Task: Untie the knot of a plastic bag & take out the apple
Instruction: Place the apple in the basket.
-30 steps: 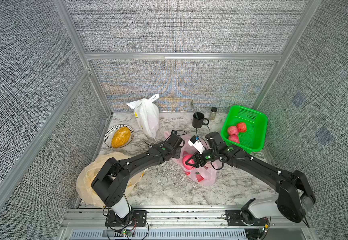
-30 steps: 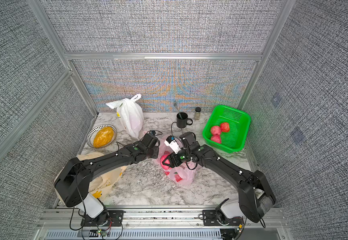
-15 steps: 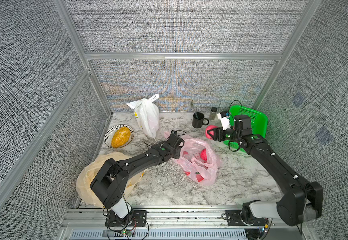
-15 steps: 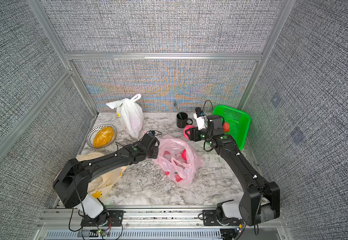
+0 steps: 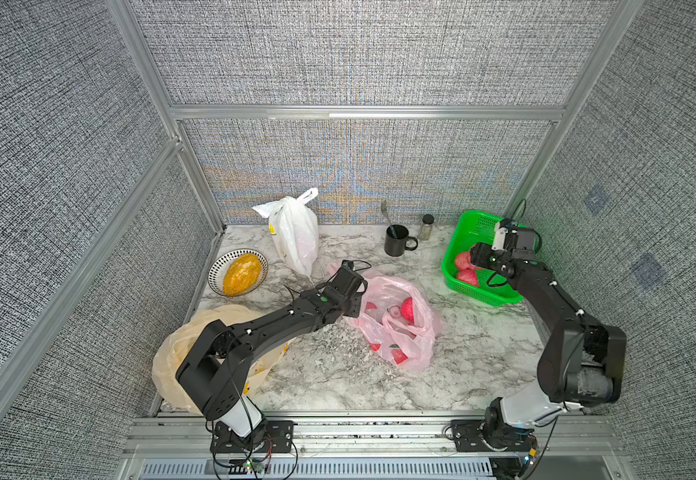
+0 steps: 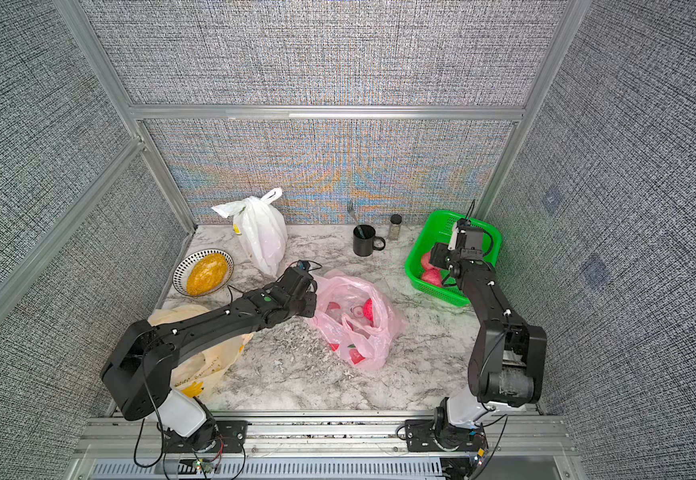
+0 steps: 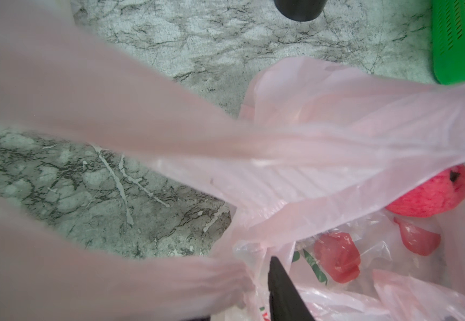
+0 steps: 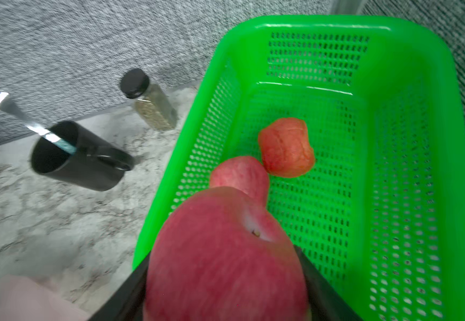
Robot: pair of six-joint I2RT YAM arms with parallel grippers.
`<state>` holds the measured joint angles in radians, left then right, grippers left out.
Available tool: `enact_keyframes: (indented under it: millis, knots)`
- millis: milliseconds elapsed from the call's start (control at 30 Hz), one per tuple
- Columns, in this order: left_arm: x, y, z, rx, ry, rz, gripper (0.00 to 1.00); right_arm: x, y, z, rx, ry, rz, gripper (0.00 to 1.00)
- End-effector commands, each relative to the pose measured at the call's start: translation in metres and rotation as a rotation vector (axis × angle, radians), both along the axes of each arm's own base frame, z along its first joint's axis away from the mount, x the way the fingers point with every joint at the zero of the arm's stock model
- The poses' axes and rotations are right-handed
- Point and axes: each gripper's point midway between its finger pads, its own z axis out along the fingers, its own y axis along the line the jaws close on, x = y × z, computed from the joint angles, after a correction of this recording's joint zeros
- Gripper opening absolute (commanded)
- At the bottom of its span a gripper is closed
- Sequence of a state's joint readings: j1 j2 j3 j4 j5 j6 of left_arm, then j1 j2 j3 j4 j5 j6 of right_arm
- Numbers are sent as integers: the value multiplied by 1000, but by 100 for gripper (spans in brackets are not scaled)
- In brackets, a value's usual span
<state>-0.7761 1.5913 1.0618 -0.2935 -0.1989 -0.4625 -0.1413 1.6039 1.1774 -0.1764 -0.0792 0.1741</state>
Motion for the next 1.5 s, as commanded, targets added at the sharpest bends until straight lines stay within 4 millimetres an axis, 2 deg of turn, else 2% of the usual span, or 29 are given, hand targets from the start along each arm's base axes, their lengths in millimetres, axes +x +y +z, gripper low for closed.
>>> enact_keyframes:
  millis: [0,200,333,567,733,800,933,1033,1167,1300,1367,1467]
  knots:
    - [3,-5,3,-14,-9,-15,36,2,-14,-16,-1,18,-46,68]
    - [3,-5,3,-13,-9,-16,36,1,-29,-39,21,46,-81,73]
    - [3,-6,2,-17,-5,-14,36,4,-31,-39,34,43,-78,83]
    - [3,-7,-1,-20,0,-15,36,5,-28,-26,45,19,-66,86]
    - [2,-7,-1,-21,1,-16,36,3,-25,-4,47,-19,-51,88]
    - [2,-7,-2,-23,1,-16,36,0,-17,8,48,-40,-29,89]
    - [2,-9,-2,-30,0,-18,36,-9,17,33,31,-75,60,88]
    - [2,-9,-2,-31,-1,-17,36,-21,58,47,22,-91,167,81]
    - [1,-7,-3,-30,-2,-16,36,-50,122,62,13,-116,346,68]
    - [1,-6,-3,-30,-3,-15,36,-87,181,65,59,-109,542,51]
    - [0,-6,-3,-32,-4,-14,36,-104,203,63,77,-98,620,42]
    - [0,-6,-3,-36,-4,-13,36,-131,245,58,106,-73,763,34]
